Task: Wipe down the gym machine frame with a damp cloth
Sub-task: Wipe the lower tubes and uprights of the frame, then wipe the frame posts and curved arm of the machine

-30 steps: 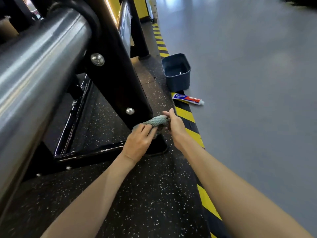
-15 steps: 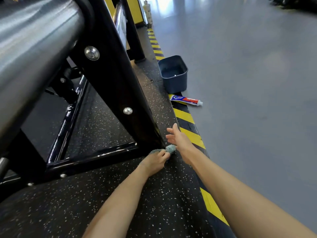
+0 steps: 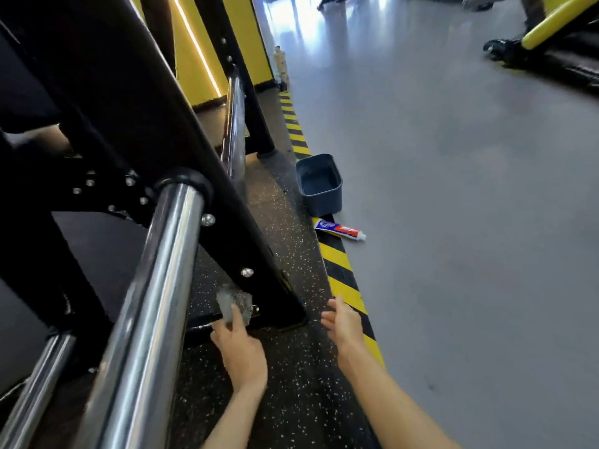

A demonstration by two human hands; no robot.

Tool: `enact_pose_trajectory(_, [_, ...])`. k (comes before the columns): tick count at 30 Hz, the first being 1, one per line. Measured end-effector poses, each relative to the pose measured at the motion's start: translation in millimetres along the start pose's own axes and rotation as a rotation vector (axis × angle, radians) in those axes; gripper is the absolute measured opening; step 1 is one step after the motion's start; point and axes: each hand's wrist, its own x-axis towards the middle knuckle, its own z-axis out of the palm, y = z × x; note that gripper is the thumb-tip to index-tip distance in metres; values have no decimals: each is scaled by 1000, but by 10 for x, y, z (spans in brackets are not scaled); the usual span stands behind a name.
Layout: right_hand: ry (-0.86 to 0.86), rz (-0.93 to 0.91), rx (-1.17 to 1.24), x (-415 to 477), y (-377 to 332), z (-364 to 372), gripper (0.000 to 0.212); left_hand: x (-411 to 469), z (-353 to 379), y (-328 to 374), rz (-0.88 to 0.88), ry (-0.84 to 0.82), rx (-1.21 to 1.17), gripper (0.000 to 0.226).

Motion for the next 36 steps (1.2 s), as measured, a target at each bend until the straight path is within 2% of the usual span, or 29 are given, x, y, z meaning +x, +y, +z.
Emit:
enact_pose_trajectory(2, [-12,22,-27,-250,-158,-118,36,-280,-8,272,-409,-115,-232,43])
enact_pose_trajectory(5, [-32,48,-37,-701,-404,-386,35,-631,-86,653,-760,-330,-590,26])
enact_pose_trajectory(8, [40,83,-57,-1088,-577,-751,37,-838,-346,1191,-918,-459,-902,26])
enact_pose_trajectory(11, [138,134,-33,-1589,-853,-1146,15,-943,-775,1855,-1007,-619,-1094,34])
enact_pose_trajectory(14, [159,184,1,-2024,-1146,-1458,18,-1008,-1266,2458,-1020,-792,-1140,35])
enact_pose_trajectory(17, [75,203,18,-2479,-1547,-1645,7,-1002,-1765,3013,-981,-948,-1161,30])
enact_pose_trajectory(21, [113,126,133,-3014,-2136,-1852,33,-939,-2368,3671,-828,-1137,-1058,24])
enact_pose_trajectory(24, [166,98,210,-3459,-2579,-2042,44,-883,-2773,4079,-711,-1201,-951,23])
enact_pose_trajectory(27, [180,88,230,-3881,-3002,-2251,46,-831,-3149,4473,-626,-1247,-835,24])
enact_pose_trajectory(33, [31,35,203,-4504,-3866,-2584,49,-651,-3729,5368,-462,-1300,-746,26])
enact_pose_trajectory(36, [44,-20,205,-4546,-4264,-2640,43,-498,-3797,5739,-433,-1262,-755,28])
